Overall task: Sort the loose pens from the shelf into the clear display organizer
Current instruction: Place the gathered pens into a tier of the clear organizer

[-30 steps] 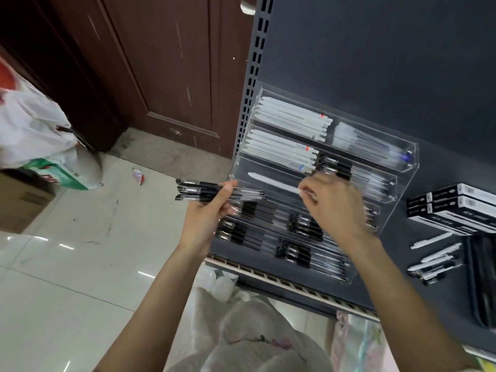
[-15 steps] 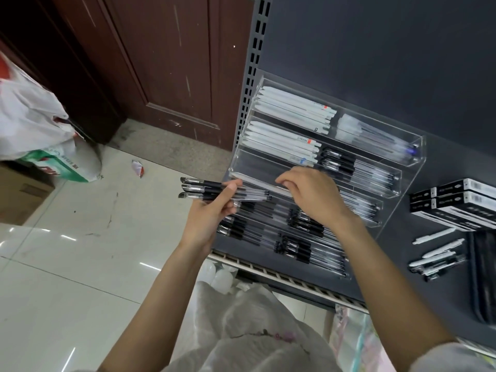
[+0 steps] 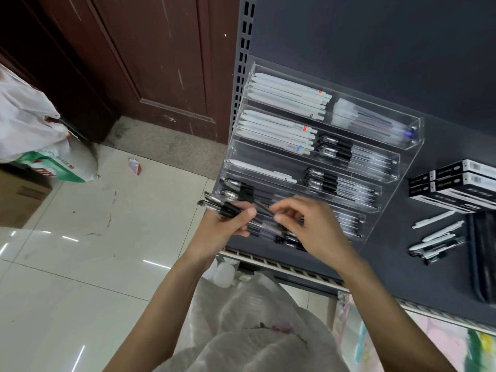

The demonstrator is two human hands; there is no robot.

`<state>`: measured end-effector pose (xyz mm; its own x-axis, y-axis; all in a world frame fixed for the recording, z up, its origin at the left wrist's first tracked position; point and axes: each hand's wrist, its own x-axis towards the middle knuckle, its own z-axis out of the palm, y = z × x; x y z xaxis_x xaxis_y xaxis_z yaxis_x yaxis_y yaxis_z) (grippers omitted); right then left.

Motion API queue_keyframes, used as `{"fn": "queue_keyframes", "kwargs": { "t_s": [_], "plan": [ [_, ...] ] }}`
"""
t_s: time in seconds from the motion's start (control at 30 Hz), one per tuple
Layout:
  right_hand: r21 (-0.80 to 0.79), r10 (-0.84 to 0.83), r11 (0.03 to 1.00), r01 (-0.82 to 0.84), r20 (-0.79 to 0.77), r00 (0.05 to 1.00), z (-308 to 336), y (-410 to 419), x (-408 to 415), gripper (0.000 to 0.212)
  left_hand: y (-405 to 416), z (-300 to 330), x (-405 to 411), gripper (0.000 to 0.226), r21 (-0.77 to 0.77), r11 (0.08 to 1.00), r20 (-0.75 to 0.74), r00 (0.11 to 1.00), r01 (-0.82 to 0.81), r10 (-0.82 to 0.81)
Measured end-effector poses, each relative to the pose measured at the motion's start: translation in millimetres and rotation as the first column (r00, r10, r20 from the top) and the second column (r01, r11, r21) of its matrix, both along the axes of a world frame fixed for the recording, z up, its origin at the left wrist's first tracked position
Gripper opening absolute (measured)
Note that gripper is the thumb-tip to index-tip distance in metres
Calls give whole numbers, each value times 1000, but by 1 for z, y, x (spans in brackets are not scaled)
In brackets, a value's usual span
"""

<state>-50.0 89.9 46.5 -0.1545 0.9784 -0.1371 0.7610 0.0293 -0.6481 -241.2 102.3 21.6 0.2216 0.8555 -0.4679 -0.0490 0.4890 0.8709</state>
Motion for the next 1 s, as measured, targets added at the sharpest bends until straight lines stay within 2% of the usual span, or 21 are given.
{"fn": "queue_keyframes", "kwargs": {
  "t_s": [0.1, 0.2, 0.4, 0.67, 0.73, 0.8, 0.83, 0.87, 0.93, 1.0],
  "plan": [
    [184, -90, 981, 57, 176, 980, -8, -5, 13, 13, -1, -7, -15, 15, -58, 987, -43, 988, -148, 146],
    [293, -123, 956, 25, 322, 939, -16, -2, 14, 11, -3, -11, -32, 10, -70, 959, -101, 959, -273, 266],
    [274, -51, 957, -96, 483, 874, -32, 16, -13, 10, -7, -15, -48, 12, -45, 942, -121, 938, -333, 326],
    [146, 5, 986, -82, 464, 886, -44, 26, -17, 19, -15, -18, -40, 9, -96, 938, -12, 942, -334, 335],
    [164, -44, 986, -16, 359, 932, -36, 23, -18, 21, -13, -17, -37, 7, -105, 941, 3, 946, -322, 324],
    [133, -56, 990, 39, 126, 990, -19, 16, -23, 21, -11, -16, -33, 6, -101, 950, 11, 955, -294, 297],
    [92, -17, 996, 14, 29, 999, -10, 12, -27, 21, -10, -16, -31, 6, -94, 957, 11, 961, -273, 276],
    [47, 37, 998, -36, -7, 999, -2, 7, -33, 21, -10, -15, -29, 7, -88, 965, 15, 968, -248, 251],
    [-8, 117, 993, -117, 28, 993, 1, -3, -40, 20, -10, -15, -24, 9, -68, 976, 28, 977, -207, 210],
    [-9, 97, 995, -97, 46, 994, -3, -8, -41, 18, -11, -15, -18, 11, -26, 982, 17, 982, -187, 187]
  ]
}}
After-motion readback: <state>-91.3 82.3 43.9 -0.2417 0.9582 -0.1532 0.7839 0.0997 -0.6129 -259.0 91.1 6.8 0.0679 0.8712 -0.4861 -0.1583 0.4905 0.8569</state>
